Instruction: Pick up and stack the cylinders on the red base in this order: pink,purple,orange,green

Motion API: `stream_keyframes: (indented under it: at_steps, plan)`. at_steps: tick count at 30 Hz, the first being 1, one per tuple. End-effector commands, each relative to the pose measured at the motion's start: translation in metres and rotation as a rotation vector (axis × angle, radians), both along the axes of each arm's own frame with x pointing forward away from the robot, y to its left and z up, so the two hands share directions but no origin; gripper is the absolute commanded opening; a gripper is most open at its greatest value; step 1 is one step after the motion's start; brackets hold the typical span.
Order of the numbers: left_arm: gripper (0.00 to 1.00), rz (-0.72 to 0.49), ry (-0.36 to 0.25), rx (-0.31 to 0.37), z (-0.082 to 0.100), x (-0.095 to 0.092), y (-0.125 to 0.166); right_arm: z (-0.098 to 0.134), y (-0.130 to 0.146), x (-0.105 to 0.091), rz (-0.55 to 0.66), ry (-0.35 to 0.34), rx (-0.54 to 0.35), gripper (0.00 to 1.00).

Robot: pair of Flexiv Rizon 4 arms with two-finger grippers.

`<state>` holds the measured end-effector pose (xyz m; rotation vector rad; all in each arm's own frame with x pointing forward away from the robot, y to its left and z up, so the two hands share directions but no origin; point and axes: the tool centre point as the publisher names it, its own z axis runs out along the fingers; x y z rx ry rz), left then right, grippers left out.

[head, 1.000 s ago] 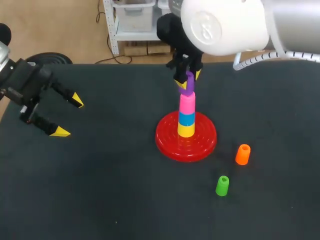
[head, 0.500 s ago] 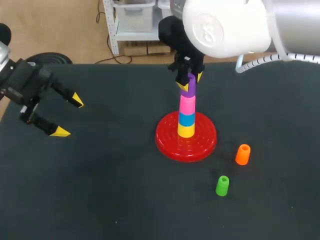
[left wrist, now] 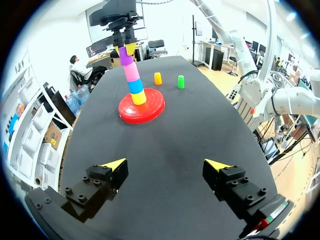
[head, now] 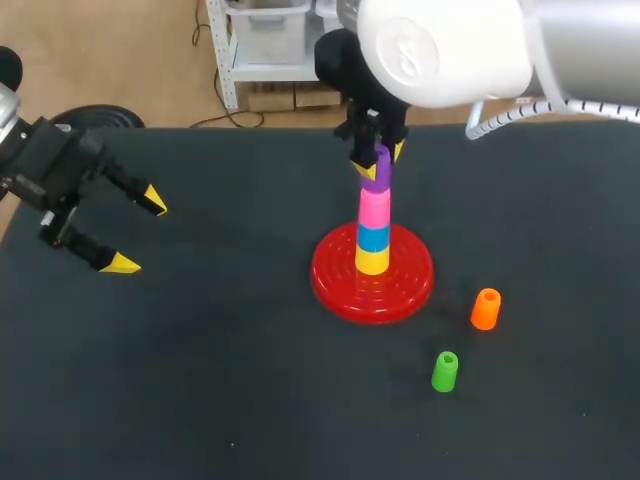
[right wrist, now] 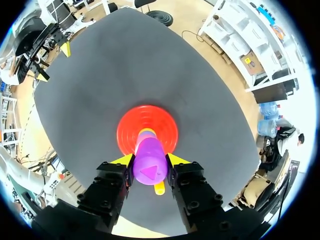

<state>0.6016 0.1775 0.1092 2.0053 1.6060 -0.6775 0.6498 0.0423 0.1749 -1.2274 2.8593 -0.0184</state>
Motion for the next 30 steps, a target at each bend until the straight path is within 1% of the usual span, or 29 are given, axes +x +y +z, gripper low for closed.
stream_keyframes:
  at_steps: [1, 9, 16, 25, 30]
  plan:
    - [1.00, 0.000, -0.002, -0.001, -0.001, 0.000, 0.000, -0.002, -0.002, -0.008, 0.000, -0.011, 0.002, 0.00]
    - [1.00, 0.000, -0.002, -0.001, -0.001, 0.000, 0.000, -0.005, -0.004, -0.011, 0.000, -0.006, -0.001, 0.00]
    - [1.00, 0.000, -0.002, -0.001, -0.001, 0.000, 0.000, -0.007, -0.002, -0.007, 0.002, 0.001, -0.002, 0.00]
    - [1.00, 0.000, -0.002, -0.001, -0.001, 0.000, 0.000, -0.004, 0.000, -0.002, 0.005, -0.003, 0.002, 0.00]
    - [1.00, 0.000, -0.002, -0.001, -0.001, 0.000, 0.000, -0.004, 0.002, -0.001, 0.009, 0.007, -0.004, 0.00]
